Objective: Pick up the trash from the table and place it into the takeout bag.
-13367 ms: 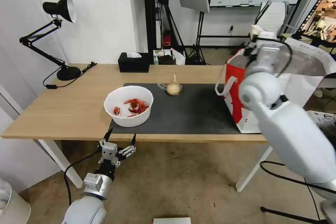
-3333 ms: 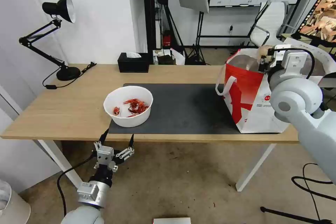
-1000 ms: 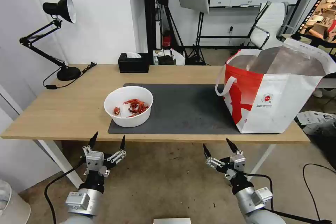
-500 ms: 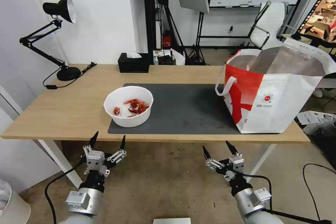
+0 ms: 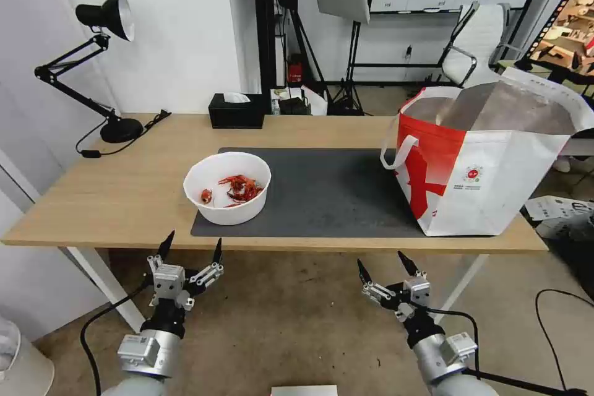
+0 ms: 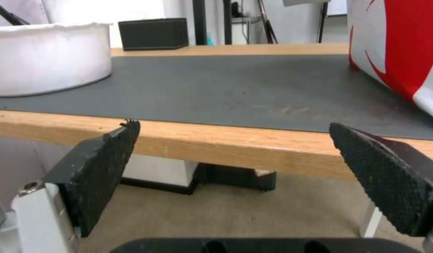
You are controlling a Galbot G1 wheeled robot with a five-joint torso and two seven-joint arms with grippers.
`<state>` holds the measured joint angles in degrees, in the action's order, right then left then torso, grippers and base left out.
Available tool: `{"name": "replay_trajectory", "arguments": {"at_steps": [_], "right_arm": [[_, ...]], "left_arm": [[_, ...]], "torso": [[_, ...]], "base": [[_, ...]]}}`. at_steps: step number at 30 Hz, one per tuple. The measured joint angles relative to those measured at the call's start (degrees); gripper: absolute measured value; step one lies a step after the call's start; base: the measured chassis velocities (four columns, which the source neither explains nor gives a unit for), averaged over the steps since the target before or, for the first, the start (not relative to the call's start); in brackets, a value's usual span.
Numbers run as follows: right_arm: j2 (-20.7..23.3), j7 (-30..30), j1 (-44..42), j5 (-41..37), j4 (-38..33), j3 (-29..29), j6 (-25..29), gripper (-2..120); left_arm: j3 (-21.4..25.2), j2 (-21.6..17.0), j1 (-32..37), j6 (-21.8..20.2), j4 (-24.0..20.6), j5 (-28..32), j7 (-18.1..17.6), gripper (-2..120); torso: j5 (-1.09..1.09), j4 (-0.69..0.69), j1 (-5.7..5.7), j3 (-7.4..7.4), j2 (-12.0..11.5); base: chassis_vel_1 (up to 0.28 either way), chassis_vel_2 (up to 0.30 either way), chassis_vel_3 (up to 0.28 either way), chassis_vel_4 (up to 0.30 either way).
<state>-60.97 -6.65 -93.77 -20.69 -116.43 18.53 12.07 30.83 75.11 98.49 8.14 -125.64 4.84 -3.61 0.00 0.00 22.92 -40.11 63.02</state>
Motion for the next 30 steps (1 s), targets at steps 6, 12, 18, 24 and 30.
{"name": "replay_trajectory", "arguments": {"at_steps": [6,12,18,24,30], "right_arm": [[-0.02,-0.01,0.13,1.23,0.26,0.34,0.61,100],[-0.02,-0.04,0.16,1.34,0.28,0.39,0.75,100],[-0.02,-0.05,0.17,1.36,0.28,0.42,0.78,100],[-0.02,-0.06,0.17,1.36,0.28,0.43,0.8,100],[-0.02,-0.06,0.18,1.35,0.28,0.43,0.82,100]], "left_arm": [[-0.04,0.02,-0.06,-0.01,0.11,0.0,0.0,100],[0.05,-0.02,0.18,-0.02,0.01,0.01,0.0,100],[0.15,-0.16,0.23,-0.04,-0.32,0.05,0.0,100],[0.59,-1.78,-1.24,-2.11,-0.95,2.54,-1.37,100],[1.91,-11.17,-10.05,-13.11,-2.71,16.02,-6.97,100]], "torso": [[0.0,0.0,0.0,0.0,0.0],[0.0,0.0,0.0,0.0,0.0],[0.0,0.0,0.0,0.0,0.0],[0.0,-0.01,0.0,0.0,0.0],[0.01,0.01,0.0,0.0,0.0]], "base": [[0.0,0.0,0.0,0.0],[0.0,0.0,0.0,0.0],[0.0,0.0,0.0,0.0],[0.0,0.0,0.0,0.0],[0.0,0.0,0.0,0.0]]}}
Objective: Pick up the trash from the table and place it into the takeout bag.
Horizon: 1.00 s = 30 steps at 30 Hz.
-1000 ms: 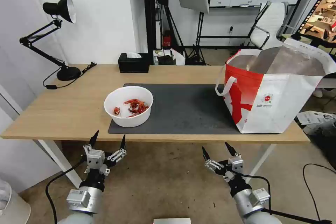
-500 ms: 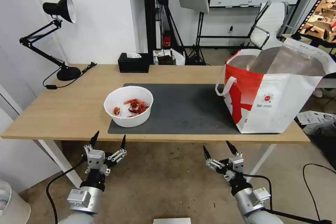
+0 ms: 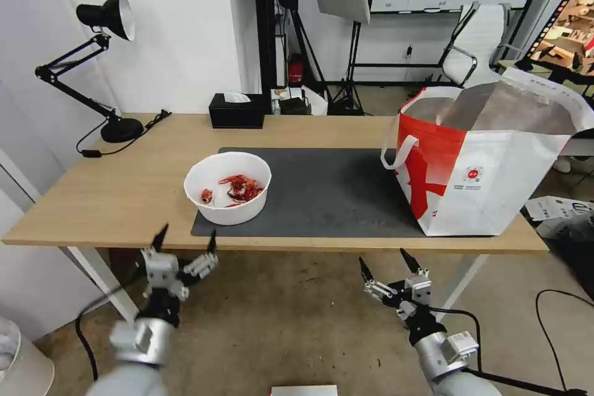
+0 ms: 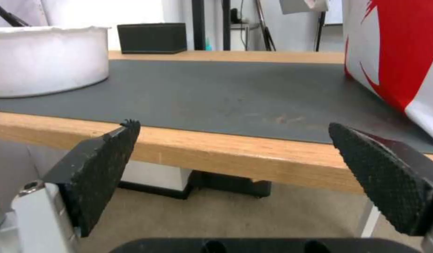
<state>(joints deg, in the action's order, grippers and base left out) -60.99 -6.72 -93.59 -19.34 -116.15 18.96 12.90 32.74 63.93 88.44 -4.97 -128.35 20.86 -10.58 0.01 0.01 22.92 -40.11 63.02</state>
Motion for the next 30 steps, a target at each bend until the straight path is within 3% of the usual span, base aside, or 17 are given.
{"name": "replay_trajectory", "arguments": {"at_steps": [1,2,5,6,9,10,13,14,17,24,30], "right_arm": [[0.0,0.0,0.0,0.0,0.0,0.0,0.0,100],[0.0,0.0,0.0,-0.01,0.0,0.0,0.0,100],[0.0,0.0,0.0,-0.02,0.0,-0.01,0.02,100],[0.0,0.0,0.0,-0.02,0.0,-0.01,0.02,100],[0.0,0.0,0.0,-0.02,-0.02,-0.01,0.03,100],[0.0,0.0,0.0,-0.02,-0.02,-0.01,0.03,100],[0.0,0.0,-0.01,-0.03,-0.02,-0.02,0.03,100],[0.0,0.0,-0.01,-0.03,-0.02,-0.02,0.03,100],[0.0,0.0,-0.01,-0.03,-0.02,-0.01,0.03,100],[0.0,0.01,-0.01,-0.03,-0.01,-0.01,0.03,100],[0.0,0.01,-0.01,-0.03,-0.02,-0.02,0.03,100]], "left_arm": [[0.0,0.0,0.0,0.0,0.0,0.0,0.0,100],[0.18,-3.67,-3.15,-4.49,-0.13,6.62,-1.62,100],[-0.03,-11.71,-10.89,-11.59,2.53,20.35,-3.91,100],[-0.03,-11.71,-10.89,-11.59,2.53,20.35,-3.91,100],[-1.99,-17.61,-19.18,-16.11,7.7,34.31,-5.55,100],[-1.99,-17.61,-19.18,-16.11,7.7,34.31,-5.55,100],[-4.33,-21.84,-27.5,-22.07,13.4,46.7,-6.24,100],[-4.33,-21.84,-27.5,-22.07,13.4,46.7,-6.24,100],[-6.72,-24.36,-34.29,-28.04,18.52,53.16,-5.69,100],[-11.29,-25.52,-40.67,-34.34,24.69,55.3,-3.57,100],[-16.01,-24.06,-44.15,-36.39,28.48,54.75,-3.83,100]], "torso": [[0.0,0.0,0.0,0.0,0.0],[0.01,-0.01,0.0,0.0,0.0],[0.0,0.0,0.01,0.0,0.0],[0.0,0.0,0.01,0.0,0.0],[0.01,0.0,0.01,-0.01,0.0],[0.01,0.0,0.01,-0.01,0.0],[0.01,0.0,0.01,-0.01,0.0],[0.01,0.0,0.01,-0.01,0.0],[0.0,-0.01,0.01,-0.01,0.0],[0.0,-0.01,0.01,-0.01,0.0],[0.0,0.0,0.0,0.0,0.0]], "base": [[0.0,0.0,0.0,0.0],[0.0,0.0,0.0,0.0],[0.0,0.0,0.0,0.0],[0.0,0.0,0.0,0.0],[0.0,0.0,0.0,0.0],[0.0,0.0,0.0,0.0],[0.0,0.0,0.0,0.0],[0.0,0.0,0.0,0.0],[0.0,0.0,0.0,0.0],[0.0,0.0,0.0,0.0],[0.0,0.0,0.0,0.0]]}}
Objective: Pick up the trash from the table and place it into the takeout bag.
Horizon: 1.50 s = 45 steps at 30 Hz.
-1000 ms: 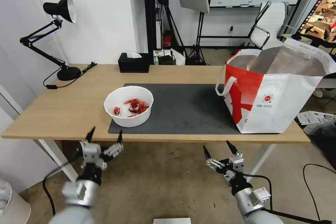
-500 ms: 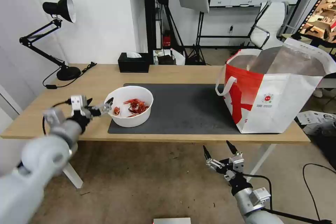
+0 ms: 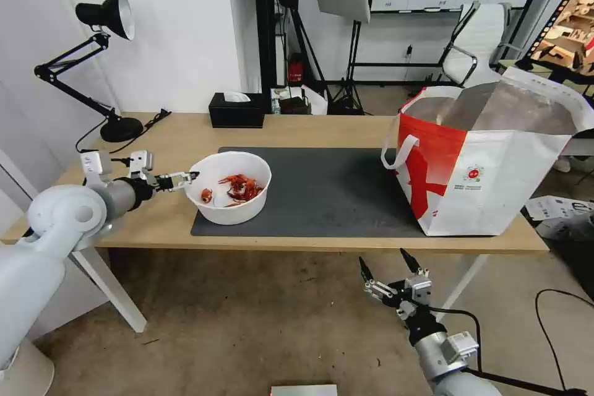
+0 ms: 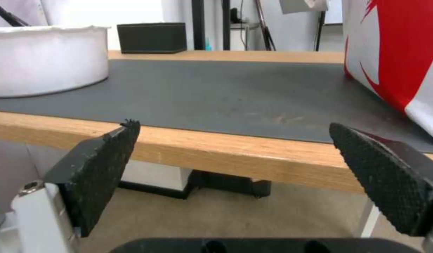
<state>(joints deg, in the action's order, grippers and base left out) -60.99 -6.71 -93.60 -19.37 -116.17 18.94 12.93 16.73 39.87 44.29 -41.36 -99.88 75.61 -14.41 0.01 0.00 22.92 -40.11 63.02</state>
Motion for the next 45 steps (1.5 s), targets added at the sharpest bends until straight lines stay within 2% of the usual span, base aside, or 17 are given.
{"name": "replay_trajectory", "arguments": {"at_steps": [5,8,11,12,14,16,17,19,22,23,26,27,34,40,41,42,45], "right_arm": [[0.0,0.0,0.0,0.0,0.0,0.0,0.0,100],[0.0,0.0,0.0,0.0,0.0,0.0,-0.01,100],[0.0,0.0,0.0,0.0,0.0,0.0,-0.01,100],[0.0,0.0,0.0,0.0,0.0,0.0,-0.01,100],[0.0,0.0,0.0,0.0,0.0,0.0,-0.01,100],[0.01,0.0,0.0,0.0,0.0,0.0,-0.01,100],[0.0,0.0,0.0,0.0,0.0,0.0,-0.01,100],[0.0,0.0,0.0,0.0,0.0,0.0,-0.02,100],[0.0,0.0,0.0,0.0,0.0,0.0,-0.02,100],[0.0,0.0,0.0,0.0,0.0,0.0,-0.02,100],[0.0,0.0,0.0,0.0,0.0,0.0,-0.02,100],[0.0,0.0,0.0,0.0,0.0,0.0,-0.02,100],[0.0,0.0,0.01,0.0,0.0,0.0,-0.02,100],[0.0,0.0,0.0,0.0,0.0,0.0,-0.02,100],[0.0,0.0,0.0,0.0,0.0,0.0,-0.02,100],[0.0,0.0,0.0,0.0,0.0,0.0,-0.02,100],[0.0,0.0,0.0,0.0,0.0,0.0,-0.02,100]], "left_arm": [[-2.2,1.6,-1.99,-0.34,2.16,0.8,-2.21,100],[-2.78,2.2,-2.48,-0.31,3.1,0.89,-3.49,96],[-2.86,2.42,-2.25,0.09,3.57,1.32,-4.14,82],[-2.86,2.42,-2.25,0.09,3.57,1.32,-4.14,82],[-2.86,2.43,-2.0,0.33,3.78,1.68,-4.56,72],[-2.84,2.44,-1.95,0.59,3.79,1.71,-4.68,69],[-2.83,2.46,-1.88,0.97,3.79,1.75,-4.68,62],[-2.83,2.48,-1.82,1.29,3.78,1.79,-4.7,58],[-2.88,2.55,-1.68,2.16,3.64,1.82,-4.77,43],[-2.88,2.55,-1.68,2.16,3.64,1.82,-4.77,43],[-2.91,2.64,-1.49,2.86,3.25,1.83,-4.93,28],[-2.91,2.64,-1.49,2.86,3.25,1.83,-4.93,28],[-2.91,2.53,-1.19,5.21,1.95,2.22,-5.03,1],[-3.83,2.41,-2.81,8.64,-0.61,1.91,-4.63,0],[-5.02,2.55,-4.35,11.12,-1.54,1.15,-4.58,0],[-5.02,2.55,-4.35,11.12,-1.54,1.15,-4.58,0],[-9.25,3.49,-9.98,16.23,-2.38,0.14,-4.84,0]], "torso": [[-0.01,0.0,0.0,0.0,0.0],[-0.02,0.0,0.0,0.0,0.0],[-0.03,0.0,0.0,0.01,0.0],[-0.03,0.0,0.0,0.01,0.0],[-0.01,0.0,-0.01,0.01,0.0],[-0.01,0.0,0.0,0.01,0.0],[-0.01,0.0,-0.01,0.01,0.01],[-0.01,0.0,0.0,0.01,0.0],[-0.01,0.0,0.0,0.01,0.0],[-0.01,0.0,0.0,0.01,0.0],[-0.01,0.0,-0.01,0.01,0.0],[-0.01,0.0,-0.01,0.01,0.0],[-0.01,0.0,-0.01,0.01,0.0],[-0.01,-0.01,0.0,0.01,0.0],[-0.01,-0.01,-0.01,0.01,0.0],[-0.01,-0.01,-0.01,0.01,0.0],[0.0,-0.01,-0.01,0.0,0.0]], "base": [[0.0,0.0,0.0,0.0],[0.0,0.0,0.0,0.0],[0.0,0.0,0.0,0.0],[0.0,0.0,0.0,0.0],[0.0,0.0,0.0,0.0],[0.0,0.0,0.0,0.0],[0.0,0.0,0.0,0.0],[0.0,0.0,0.0,0.0],[0.0,0.0,0.0,0.0],[0.0,0.0,0.0,0.0],[0.0,0.0,0.0,0.0],[0.0,0.0,0.0,0.0],[0.0,0.0,0.0,0.0],[0.0,0.0,0.0,0.0],[0.0,0.0,0.0,0.0],[0.0,0.0,0.0,0.0],[0.0,0.0,0.0,0.0]]}}
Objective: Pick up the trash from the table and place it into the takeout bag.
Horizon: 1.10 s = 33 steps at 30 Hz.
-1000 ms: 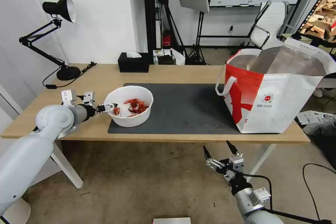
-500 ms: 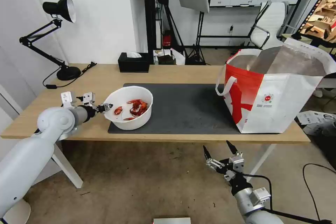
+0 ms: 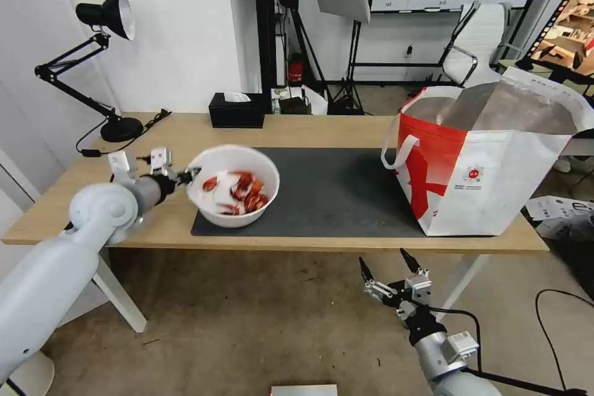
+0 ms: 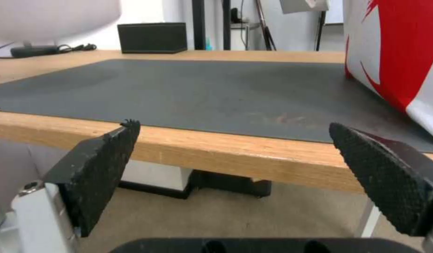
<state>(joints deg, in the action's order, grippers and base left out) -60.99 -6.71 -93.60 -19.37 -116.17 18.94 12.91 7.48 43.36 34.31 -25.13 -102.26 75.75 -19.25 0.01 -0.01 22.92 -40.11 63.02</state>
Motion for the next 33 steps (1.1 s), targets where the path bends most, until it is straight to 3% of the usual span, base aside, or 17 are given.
{"name": "replay_trajectory", "arguments": {"at_steps": [4,7,8,10,11,13,15,16,19,24,27,28,30,33], "right_arm": [[0.0,0.01,0.0,0.0,0.0,0.0,0.0,100],[0.0,0.01,0.0,0.0,0.0,0.0,0.0,100],[0.0,0.01,0.0,0.0,0.0,0.0,0.0,100],[0.0,0.0,0.0,0.0,0.0,0.0,0.0,100],[0.0,0.0,0.0,0.0,0.0,0.0,0.0,100],[0.0,0.01,0.01,0.0,-0.01,0.0,0.0,100],[0.0,0.01,0.0,0.0,-0.01,0.0,0.0,100],[0.0,0.01,0.0,0.0,-0.01,0.0,0.0,100],[0.0,0.01,0.0,0.0,0.0,0.0,0.0,100],[0.0,0.0,0.0,0.0,-0.01,0.0,0.0,100],[0.0,0.01,0.0,0.0,-0.01,0.0,0.0,100],[0.0,0.01,0.0,0.0,-0.01,0.0,0.0,100],[0.0,0.0,-0.01,0.0,0.0,0.0,0.0,100],[0.0,0.0,0.0,0.0,0.0,0.0,0.0,100]], "left_arm": [[-4.12,1.22,-6.17,1.43,0.42,-0.09,-0.74,0],[-12.43,3.86,-17.6,1.63,4.21,0.26,-1.22,0],[-12.43,3.86,-17.6,1.63,4.21,0.26,-1.22,0],[-18.05,6.26,-24.56,1.56,8.29,0.73,-1.22,0],[-18.05,6.26,-24.56,1.56,8.29,0.73,-1.22,0],[-24.5,10.82,-34.77,1.52,13.73,1.26,-1.18,0],[-27.71,15.08,-40.22,1.41,17.15,1.56,-1.07,0],[-27.71,15.08,-40.22,1.41,17.15,1.56,-1.07,0],[-30.13,22.18,-45.18,1.16,23.12,1.44,-0.91,0],[-31.05,27.55,-47.26,1.11,27.49,0.37,-0.99,0],[-31.6,34.46,-48.88,1.19,32.07,-1.48,-0.76,0],[-31.6,34.46,-48.88,1.19,32.07,-1.48,-0.76,0],[-31.75,38.93,-49.81,1.7,35.46,-3.3,0.14,0],[-31.82,41.75,-50.26,2.15,37.48,-4.63,0.79,0]], "torso": [[-0.03,0.0,0.0,0.0,0.0],[-0.05,0.02,0.0,0.01,0.01],[-0.05,0.02,0.0,0.01,0.01],[0.01,0.0,0.01,-0.01,0.0],[0.01,0.0,0.01,-0.01,0.0],[-0.07,0.0,0.01,0.0,0.01],[-0.02,0.02,0.01,0.0,0.01],[-0.02,0.02,0.01,0.0,0.01],[-0.04,0.04,0.0,0.0,0.0],[-0.03,0.0,0.01,-0.01,0.0],[-0.03,0.01,0.0,0.0,0.01],[-0.03,0.01,0.0,0.0,0.01],[-0.04,0.01,0.01,0.0,0.01],[-0.04,0.01,0.01,0.0,0.0]], "base": [[0.0,0.0,0.0,0.0],[0.0,0.0,0.0,0.0],[0.0,0.0,0.0,0.0],[0.0,0.0,0.0,0.0],[0.0,0.0,0.0,0.0],[0.0,0.0,0.0,0.0],[0.0,0.0,0.0,0.0],[0.0,0.0,0.0,0.0],[0.0,0.0,0.0,0.0],[0.0,0.0,0.0,0.0],[0.0,0.0,0.0,0.0],[0.0,0.0,0.0,0.0],[0.0,0.0,0.0,0.0],[0.0,0.0,0.0,0.0]]}}
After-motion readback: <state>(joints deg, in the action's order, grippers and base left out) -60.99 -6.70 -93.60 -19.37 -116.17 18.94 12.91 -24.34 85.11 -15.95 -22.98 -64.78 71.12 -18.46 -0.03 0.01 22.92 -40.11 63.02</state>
